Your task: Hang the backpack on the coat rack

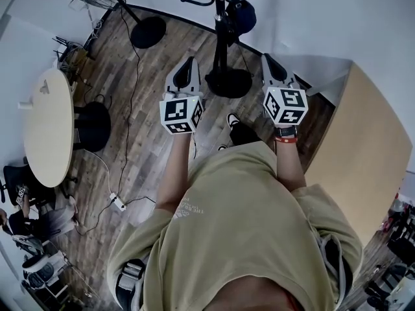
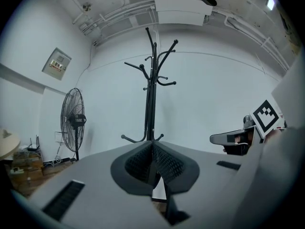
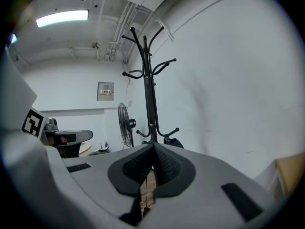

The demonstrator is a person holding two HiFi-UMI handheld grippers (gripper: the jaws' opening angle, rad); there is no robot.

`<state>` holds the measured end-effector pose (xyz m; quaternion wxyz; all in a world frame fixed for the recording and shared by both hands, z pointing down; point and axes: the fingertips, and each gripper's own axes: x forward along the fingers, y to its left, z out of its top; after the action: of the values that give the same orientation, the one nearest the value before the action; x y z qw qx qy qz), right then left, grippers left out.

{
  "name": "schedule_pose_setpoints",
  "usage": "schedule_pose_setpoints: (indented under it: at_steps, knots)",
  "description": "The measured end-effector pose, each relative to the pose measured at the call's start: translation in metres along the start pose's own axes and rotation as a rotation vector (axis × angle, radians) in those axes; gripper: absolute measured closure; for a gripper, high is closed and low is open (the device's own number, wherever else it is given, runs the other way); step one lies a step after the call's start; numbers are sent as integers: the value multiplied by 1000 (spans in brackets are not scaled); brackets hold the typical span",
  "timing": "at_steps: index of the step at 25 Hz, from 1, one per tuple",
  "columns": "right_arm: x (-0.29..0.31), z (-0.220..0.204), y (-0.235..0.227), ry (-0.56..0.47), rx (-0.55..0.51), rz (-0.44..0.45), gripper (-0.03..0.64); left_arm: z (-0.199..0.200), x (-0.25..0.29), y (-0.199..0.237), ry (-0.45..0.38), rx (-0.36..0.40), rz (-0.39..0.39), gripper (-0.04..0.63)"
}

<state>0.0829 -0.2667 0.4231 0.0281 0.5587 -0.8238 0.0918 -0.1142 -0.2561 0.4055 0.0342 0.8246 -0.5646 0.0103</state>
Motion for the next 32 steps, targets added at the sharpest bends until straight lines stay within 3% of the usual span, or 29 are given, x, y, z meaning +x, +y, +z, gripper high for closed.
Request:
schedule_pose_setpoints:
  at_steps: [8,13,21,32]
  knots:
    - [-27,-10,-22,24,7,-65,601,-17,-41,28,58,26,61,571]
    - [-37,-16,-23,43,14,-80,601,-25,-55,41,78,2,111,571]
    - [-32,-26,-2,65,9,-50,601,-29,-49,36,80,-12,93,571]
    - [-1,-43,-20,116,16,-41,601,-49,-1,8,102,-30,11,571]
